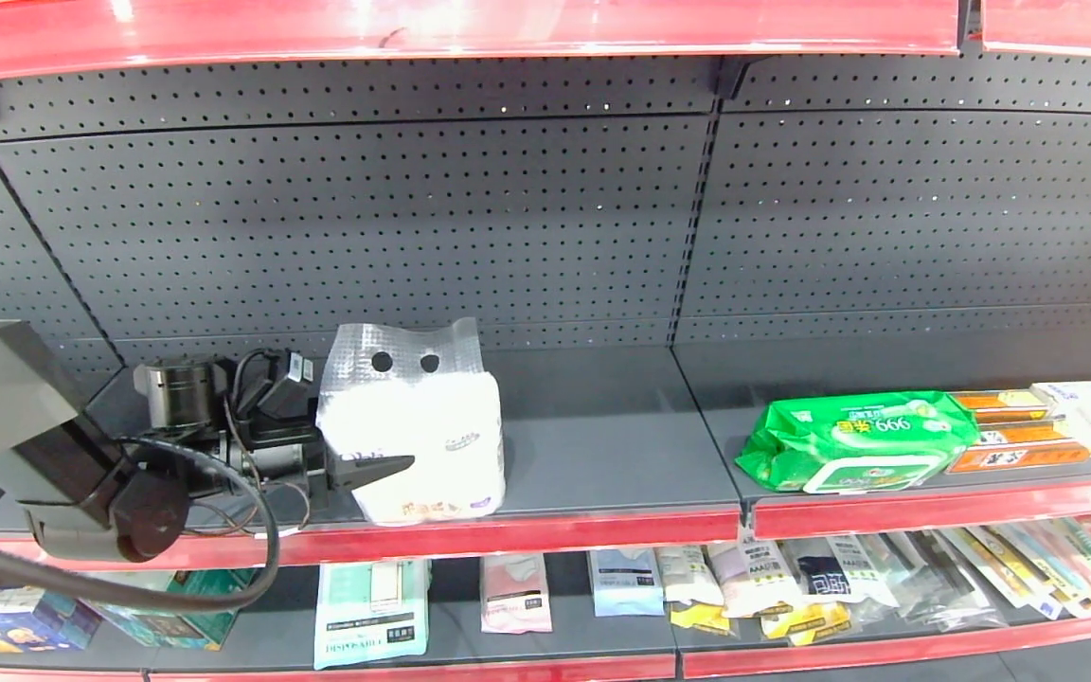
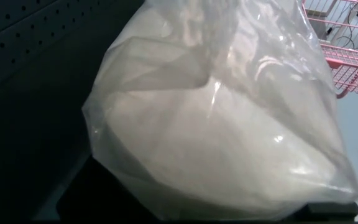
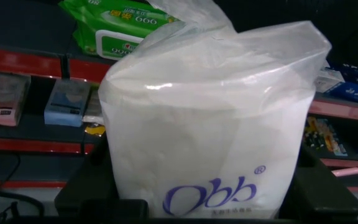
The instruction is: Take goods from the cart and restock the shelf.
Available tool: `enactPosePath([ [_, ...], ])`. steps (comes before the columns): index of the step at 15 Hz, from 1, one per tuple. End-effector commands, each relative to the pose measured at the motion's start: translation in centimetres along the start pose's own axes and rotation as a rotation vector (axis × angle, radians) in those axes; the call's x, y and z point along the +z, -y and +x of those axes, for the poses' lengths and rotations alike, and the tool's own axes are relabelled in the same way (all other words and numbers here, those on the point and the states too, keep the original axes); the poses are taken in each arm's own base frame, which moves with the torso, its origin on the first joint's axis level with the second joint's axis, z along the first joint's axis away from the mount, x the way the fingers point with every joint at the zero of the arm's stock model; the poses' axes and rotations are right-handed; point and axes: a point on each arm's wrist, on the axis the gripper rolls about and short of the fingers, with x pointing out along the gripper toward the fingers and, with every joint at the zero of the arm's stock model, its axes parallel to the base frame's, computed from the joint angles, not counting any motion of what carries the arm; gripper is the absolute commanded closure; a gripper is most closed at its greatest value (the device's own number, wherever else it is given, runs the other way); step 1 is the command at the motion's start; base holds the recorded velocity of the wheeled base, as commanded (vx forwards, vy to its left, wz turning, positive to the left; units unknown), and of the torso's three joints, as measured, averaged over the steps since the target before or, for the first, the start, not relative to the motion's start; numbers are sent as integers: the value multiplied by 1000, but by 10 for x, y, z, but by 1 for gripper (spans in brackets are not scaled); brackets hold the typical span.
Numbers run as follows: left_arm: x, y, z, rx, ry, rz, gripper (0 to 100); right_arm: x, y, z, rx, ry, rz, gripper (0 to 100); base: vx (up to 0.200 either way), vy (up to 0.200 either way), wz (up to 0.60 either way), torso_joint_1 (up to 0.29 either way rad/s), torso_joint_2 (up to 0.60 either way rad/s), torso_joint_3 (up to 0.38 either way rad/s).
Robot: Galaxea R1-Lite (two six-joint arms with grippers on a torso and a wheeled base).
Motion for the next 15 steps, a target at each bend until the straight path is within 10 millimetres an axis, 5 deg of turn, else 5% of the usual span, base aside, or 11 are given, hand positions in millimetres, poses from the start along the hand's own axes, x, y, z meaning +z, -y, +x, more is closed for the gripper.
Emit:
enactPosePath([
  [1,-1,0,0,2,0,0,100,1,0,0,-1,-1,0,100,0,0,0,0,0,0],
  [13,-6,5,0,-2,-2,-5,100,1,0,0,-2,-2,-1,100,0,0,0,0,0,0],
  [14,-5,6,0,-2,-3,-3,0,0,0,0,-3,-1,0,100,0,0,0,0,0,0],
  [15,-5,5,0,2,-4,-8,0,0,0,0,-3,0,0,100,0,0,0,0,0,0],
])
